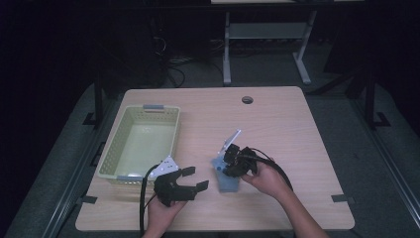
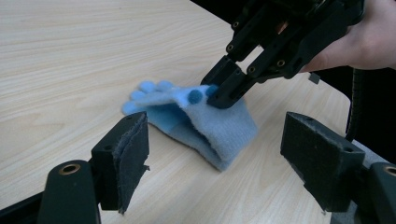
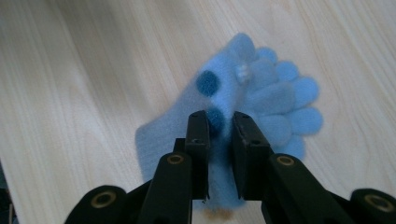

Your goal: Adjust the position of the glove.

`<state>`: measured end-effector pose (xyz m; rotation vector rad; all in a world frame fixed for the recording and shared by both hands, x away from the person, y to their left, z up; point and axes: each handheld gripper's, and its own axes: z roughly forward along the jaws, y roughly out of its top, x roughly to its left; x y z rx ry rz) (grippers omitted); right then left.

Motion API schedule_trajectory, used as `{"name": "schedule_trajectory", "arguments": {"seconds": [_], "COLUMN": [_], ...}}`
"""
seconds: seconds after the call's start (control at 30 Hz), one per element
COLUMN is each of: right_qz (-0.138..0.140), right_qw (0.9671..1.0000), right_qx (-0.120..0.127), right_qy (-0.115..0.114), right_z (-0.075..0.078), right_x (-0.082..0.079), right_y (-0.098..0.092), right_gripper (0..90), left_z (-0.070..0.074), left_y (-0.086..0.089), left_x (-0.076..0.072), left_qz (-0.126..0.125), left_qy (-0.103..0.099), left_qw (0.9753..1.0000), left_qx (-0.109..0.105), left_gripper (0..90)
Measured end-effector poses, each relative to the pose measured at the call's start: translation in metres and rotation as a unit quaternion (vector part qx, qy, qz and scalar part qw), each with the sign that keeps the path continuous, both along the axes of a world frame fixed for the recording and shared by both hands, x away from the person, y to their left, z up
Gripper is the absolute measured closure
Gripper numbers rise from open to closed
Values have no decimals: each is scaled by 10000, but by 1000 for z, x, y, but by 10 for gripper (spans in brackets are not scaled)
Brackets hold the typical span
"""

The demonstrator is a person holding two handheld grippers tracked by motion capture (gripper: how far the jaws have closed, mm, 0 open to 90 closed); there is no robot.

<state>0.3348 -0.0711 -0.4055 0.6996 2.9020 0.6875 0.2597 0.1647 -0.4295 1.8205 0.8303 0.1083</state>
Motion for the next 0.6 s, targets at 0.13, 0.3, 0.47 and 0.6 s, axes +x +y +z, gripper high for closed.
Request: {"name": "schedule_trajectory", "arguments": {"seconds": [0.13,0.3,0.47,0.6], "right_qz": [30,-58,-150,-256], "right_qw": [10000,9999,9998,9996], "right_qx": [-58,-142,-105,1], "right_qy": [6,27,-36,-124], "right_z": [-5,-10,-9,-6], "right_x": [1,3,6,7], "right_y": [4,5,4,2], "right_gripper": [772,767,686,629], "left_z": [1,1,0,1], "left_y": [0,0,-1,-1], "left_x": [0,-1,0,-1], "left_qz": [-7,-3,-24,-12], "left_qy": [-12,-9,-29,-31], "left_qw": [10000,10000,10000,10000], "left_qx": [14,5,16,6], "left_gripper": [232,232,233,233]}}
